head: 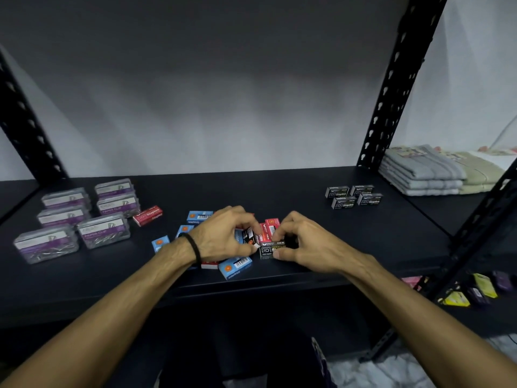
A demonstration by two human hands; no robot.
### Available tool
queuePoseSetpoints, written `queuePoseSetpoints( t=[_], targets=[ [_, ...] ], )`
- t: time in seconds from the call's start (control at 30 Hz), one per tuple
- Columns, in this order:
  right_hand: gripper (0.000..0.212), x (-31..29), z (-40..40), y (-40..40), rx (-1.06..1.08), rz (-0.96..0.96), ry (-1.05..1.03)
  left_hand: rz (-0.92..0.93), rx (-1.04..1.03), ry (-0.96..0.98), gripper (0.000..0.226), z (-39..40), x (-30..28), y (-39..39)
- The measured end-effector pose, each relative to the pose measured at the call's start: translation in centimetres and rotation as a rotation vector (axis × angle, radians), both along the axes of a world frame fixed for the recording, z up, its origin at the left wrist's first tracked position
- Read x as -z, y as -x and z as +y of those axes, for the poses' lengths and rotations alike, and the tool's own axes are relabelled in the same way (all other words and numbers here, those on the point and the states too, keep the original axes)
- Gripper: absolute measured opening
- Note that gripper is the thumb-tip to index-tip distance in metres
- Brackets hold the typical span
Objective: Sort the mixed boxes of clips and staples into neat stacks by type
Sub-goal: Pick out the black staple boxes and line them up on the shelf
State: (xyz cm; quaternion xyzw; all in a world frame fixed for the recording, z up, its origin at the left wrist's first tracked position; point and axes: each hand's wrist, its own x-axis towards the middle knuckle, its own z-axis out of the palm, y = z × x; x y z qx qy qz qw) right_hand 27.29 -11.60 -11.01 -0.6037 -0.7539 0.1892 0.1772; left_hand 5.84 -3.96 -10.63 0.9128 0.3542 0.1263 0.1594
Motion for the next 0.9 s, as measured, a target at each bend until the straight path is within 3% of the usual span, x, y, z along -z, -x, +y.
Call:
queuePoseSetpoints(
  t=[0.27,0.4,0.57,0.9],
  targets=[
    [0.029,-0.2,-0.2,0.3,-0.001,0.055,-0.047,-0.143,0.014,0.016,0.023,0.1,0.5,0.8],
    [0.029,-0.1,-0.3,0.5,0.005,0.061,-0.032,-0.139,0.003,-0.006,0.03,0.0,0.3,0.9],
    [0.028,-0.2,-0.3,0.5,0.015,0.101,-0.002,-0.164,-0.033,0.038,0.016,-0.2,0.4,1.0],
    [0.023,0.0,0.0,0.0,-0.001,0.073,0.025,-0.189,-0.014,0.229,0.05,0.2,-0.2,1.7]
  ],
)
